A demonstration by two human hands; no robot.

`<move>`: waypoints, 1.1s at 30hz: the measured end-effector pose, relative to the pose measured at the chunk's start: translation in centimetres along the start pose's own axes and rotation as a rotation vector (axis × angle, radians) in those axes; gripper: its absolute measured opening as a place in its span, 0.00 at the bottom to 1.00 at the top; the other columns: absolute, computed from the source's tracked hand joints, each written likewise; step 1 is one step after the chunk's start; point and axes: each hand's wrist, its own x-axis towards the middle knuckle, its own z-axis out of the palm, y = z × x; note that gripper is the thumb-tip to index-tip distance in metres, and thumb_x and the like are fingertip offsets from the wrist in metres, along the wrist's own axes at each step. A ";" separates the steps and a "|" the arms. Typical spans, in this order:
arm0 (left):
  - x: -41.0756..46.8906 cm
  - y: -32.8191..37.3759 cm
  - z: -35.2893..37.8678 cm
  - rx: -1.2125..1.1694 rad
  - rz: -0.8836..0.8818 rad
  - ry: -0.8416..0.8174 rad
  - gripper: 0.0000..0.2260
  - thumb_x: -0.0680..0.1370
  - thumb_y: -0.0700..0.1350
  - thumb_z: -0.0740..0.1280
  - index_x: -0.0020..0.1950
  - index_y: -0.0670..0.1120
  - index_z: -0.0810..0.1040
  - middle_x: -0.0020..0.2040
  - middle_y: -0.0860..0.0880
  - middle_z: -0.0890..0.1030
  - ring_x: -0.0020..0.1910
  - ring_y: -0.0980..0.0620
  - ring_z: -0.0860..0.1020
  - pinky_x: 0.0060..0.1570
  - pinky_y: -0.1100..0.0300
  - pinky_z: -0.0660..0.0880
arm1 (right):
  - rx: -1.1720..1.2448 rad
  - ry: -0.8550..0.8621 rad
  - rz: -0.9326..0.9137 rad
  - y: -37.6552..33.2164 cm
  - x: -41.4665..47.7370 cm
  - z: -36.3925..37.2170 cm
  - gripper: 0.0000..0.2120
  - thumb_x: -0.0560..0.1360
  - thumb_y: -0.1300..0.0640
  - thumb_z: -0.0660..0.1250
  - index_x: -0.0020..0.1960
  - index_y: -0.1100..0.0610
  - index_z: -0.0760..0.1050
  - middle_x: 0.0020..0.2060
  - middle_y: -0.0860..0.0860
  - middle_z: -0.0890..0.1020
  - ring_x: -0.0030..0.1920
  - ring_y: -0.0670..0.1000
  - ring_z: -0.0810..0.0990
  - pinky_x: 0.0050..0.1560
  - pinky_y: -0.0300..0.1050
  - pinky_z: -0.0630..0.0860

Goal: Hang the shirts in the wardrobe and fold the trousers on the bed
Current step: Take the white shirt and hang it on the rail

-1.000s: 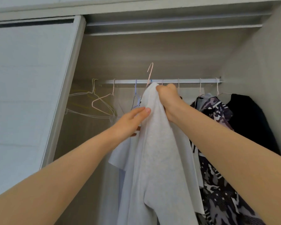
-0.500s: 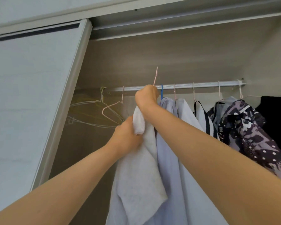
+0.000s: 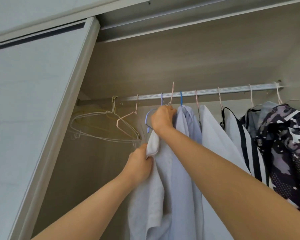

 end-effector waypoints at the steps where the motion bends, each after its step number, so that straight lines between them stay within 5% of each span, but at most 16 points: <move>1: -0.1 -0.3 0.4 -0.004 0.001 -0.002 0.11 0.78 0.35 0.58 0.55 0.43 0.76 0.54 0.47 0.81 0.56 0.43 0.78 0.51 0.55 0.73 | -0.039 -0.015 0.000 0.1 0.0 0.5 0.15 0.81 0.59 0.57 0.64 0.65 0.70 0.60 0.59 0.74 0.60 0.56 0.74 0.61 0.46 0.68; 10: -0.9 -2.4 1.6 -0.035 0.018 -0.008 0.10 0.79 0.36 0.58 0.55 0.46 0.76 0.51 0.50 0.82 0.53 0.49 0.79 0.53 0.53 0.75 | -0.245 -0.058 -0.142 0.1 -0.3 2.5 0.13 0.79 0.60 0.60 0.62 0.63 0.72 0.58 0.58 0.76 0.60 0.57 0.74 0.63 0.49 0.71; 20: -1.1 -2.3 0.1 -0.004 0.001 0.019 0.07 0.80 0.39 0.60 0.54 0.45 0.76 0.52 0.47 0.82 0.55 0.44 0.78 0.54 0.52 0.74 | -0.343 -0.018 -0.160 -1.0 -0.3 2.5 0.15 0.75 0.54 0.67 0.59 0.60 0.74 0.54 0.55 0.78 0.56 0.55 0.76 0.56 0.46 0.73; 26: -1.8 -2.3 -0.5 0.043 -0.033 0.040 0.08 0.81 0.40 0.62 0.43 0.49 0.71 0.37 0.54 0.73 0.43 0.48 0.75 0.34 0.63 0.64 | -0.294 -0.029 -0.143 0.3 0.1 2.6 0.13 0.76 0.56 0.66 0.58 0.61 0.75 0.51 0.54 0.79 0.52 0.52 0.77 0.49 0.43 0.71; 29: -2.4 -2.4 -0.6 0.040 -0.041 0.031 0.11 0.81 0.40 0.62 0.40 0.53 0.71 0.34 0.56 0.71 0.35 0.57 0.69 0.31 0.71 0.64 | -0.382 0.124 -0.255 1.3 -1.9 1.6 0.12 0.65 0.57 0.75 0.46 0.60 0.81 0.41 0.54 0.81 0.41 0.49 0.80 0.40 0.37 0.74; 33: -3.1 -2.5 -0.1 0.044 -0.058 0.062 0.14 0.81 0.41 0.62 0.36 0.52 0.68 0.31 0.55 0.70 0.33 0.56 0.68 0.31 0.67 0.62 | -0.208 0.061 -0.352 1.4 -4.2 2.4 0.17 0.78 0.66 0.56 0.66 0.68 0.68 0.64 0.63 0.70 0.66 0.61 0.69 0.62 0.50 0.71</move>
